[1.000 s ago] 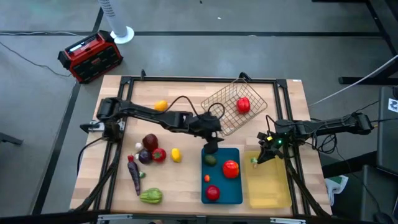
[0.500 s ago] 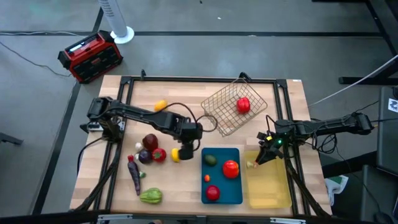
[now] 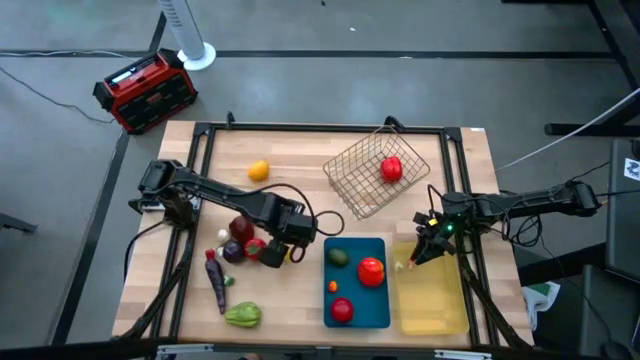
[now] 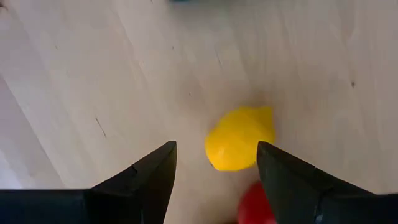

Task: Sort produce into baskets
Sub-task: Put the bottom yellow lemon into the blue bin

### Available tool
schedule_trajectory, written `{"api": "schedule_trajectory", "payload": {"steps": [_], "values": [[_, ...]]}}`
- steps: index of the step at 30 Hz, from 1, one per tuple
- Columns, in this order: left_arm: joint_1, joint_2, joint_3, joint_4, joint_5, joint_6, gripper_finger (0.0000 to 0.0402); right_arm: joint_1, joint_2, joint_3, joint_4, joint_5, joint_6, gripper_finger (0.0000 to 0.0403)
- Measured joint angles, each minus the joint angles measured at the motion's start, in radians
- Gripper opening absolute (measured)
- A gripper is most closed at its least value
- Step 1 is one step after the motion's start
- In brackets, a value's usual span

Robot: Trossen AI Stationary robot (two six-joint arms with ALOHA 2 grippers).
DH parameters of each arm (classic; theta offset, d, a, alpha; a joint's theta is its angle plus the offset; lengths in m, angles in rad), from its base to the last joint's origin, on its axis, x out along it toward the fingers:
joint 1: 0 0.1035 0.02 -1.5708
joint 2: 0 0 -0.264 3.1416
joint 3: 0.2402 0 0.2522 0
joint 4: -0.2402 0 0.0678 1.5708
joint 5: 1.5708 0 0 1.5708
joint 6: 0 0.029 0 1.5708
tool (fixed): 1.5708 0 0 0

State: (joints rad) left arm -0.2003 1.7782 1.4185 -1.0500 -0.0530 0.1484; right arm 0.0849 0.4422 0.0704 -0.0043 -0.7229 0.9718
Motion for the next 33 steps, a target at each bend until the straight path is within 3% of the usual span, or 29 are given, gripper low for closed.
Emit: {"api": "schedule_trajectory", "payload": {"steps": [5, 28, 33], "values": [[-0.003, 0.000, 0.000, 0.022, 0.000, -0.093, 0.0219, 0.000, 0.000, 0.000, 0.000, 0.001, 0.000, 0.0198], [-0.023, 0.000, 0.000, 0.022, -0.008, -0.049, 0.0219, 0.000, 0.000, 0.000, 0.000, 0.001, -0.001, 0.0198], [-0.046, 0.001, -0.008, 0.106, -0.230, -0.191, 0.0219, 0.000, 0.000, 0.000, 0.000, 0.001, -0.001, 0.0198]]}}
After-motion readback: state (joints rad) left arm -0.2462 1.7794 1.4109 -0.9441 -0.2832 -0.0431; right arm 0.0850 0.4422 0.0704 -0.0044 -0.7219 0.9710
